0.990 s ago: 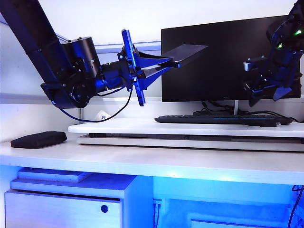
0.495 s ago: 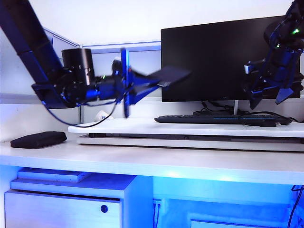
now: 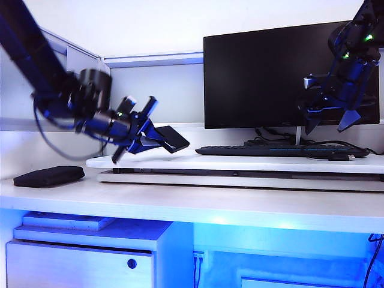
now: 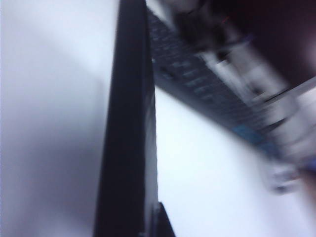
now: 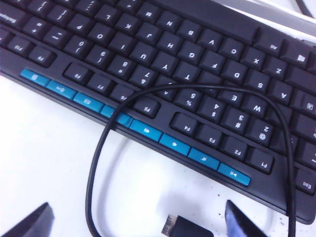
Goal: Unplug the data cable of the portable hard drive.
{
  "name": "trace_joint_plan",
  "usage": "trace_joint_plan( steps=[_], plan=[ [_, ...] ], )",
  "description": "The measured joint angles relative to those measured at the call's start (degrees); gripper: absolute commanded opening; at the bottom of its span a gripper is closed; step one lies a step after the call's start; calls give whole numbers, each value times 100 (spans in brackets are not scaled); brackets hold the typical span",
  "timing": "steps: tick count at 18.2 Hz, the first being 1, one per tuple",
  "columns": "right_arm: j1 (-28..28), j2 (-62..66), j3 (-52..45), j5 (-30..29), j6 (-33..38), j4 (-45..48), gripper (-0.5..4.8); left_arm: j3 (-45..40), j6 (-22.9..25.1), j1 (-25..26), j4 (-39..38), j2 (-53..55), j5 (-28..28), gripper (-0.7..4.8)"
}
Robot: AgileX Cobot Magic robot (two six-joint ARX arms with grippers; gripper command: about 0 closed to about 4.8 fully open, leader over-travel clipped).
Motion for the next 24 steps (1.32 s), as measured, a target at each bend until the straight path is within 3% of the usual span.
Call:
trace_joint_plan(
  steps=[4, 8, 10, 11, 13, 14, 15, 24],
  plan=[
    [9, 0, 0, -153, 146, 7, 453, 894, 2039, -28, -1757, -15, -1126, -5],
    [17, 0, 0, -428, 448, 11, 454, 1019, 3565, -35, -2218, -42, -2218, 4],
    [22, 0, 0, -459, 487, 20, 473, 1025, 4122, -37, -2271, -52, -2411, 183],
    [22, 0, 0, -553, 509, 57, 473, 1025, 4258, -39, -2293, -52, -2420, 254],
    [26, -2, 2, -634, 608, 133, 473, 1023, 4352, -35, -2444, -33, -2455, 286],
    [26, -4, 2, -699, 632, 166, 473, 1021, 4352, -35, -2500, -26, -2455, 360],
    [26, -24, 0, -715, 638, 170, 473, 1021, 4350, -35, -2509, -28, -2444, 479],
    [31, -282, -7, -1327, 866, 275, 475, 1021, 4350, -35, -2675, -28, -2122, 479]
  ],
)
